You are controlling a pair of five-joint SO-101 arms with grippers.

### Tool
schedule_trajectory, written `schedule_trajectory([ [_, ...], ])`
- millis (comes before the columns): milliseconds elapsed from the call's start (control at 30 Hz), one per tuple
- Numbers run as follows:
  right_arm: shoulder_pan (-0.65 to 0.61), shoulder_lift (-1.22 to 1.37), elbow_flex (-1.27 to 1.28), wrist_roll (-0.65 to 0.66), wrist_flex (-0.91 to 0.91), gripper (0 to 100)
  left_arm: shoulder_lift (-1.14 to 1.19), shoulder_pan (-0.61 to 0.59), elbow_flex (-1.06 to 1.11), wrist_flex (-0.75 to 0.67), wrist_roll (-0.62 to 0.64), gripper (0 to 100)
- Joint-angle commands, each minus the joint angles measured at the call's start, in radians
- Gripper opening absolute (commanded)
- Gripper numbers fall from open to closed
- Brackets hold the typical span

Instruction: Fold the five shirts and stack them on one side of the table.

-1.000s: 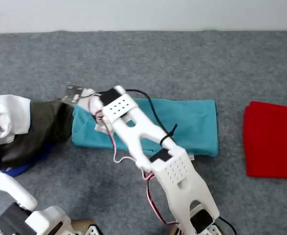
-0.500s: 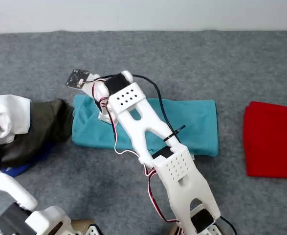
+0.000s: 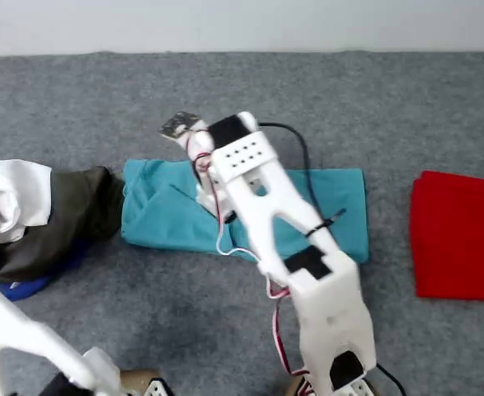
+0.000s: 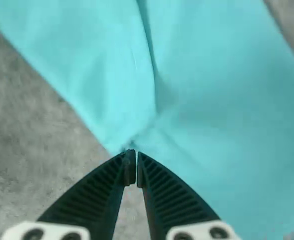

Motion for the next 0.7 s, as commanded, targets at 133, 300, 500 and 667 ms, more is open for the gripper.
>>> schedule_trajectory([
  [133,0.202,-0.266,0.133,-0.095,0.038,0.9,-0.061,0.008,-0.019,0.054,0.002,2],
  [300,0.366,-0.349,0.273,-0.123,-0.036,2.6,-0.061,0.008,-0.019,0.049,0.002,2],
  [500,0.501,-0.455,0.545,-0.166,-0.177,15.9,-0.06,0.008,-0.021,0.048,-0.003,2],
  [667,0.555,-0.51,0.73,-0.16,-0.392,22.1,-0.061,0.008,-0.021,0.052,-0.003,2],
])
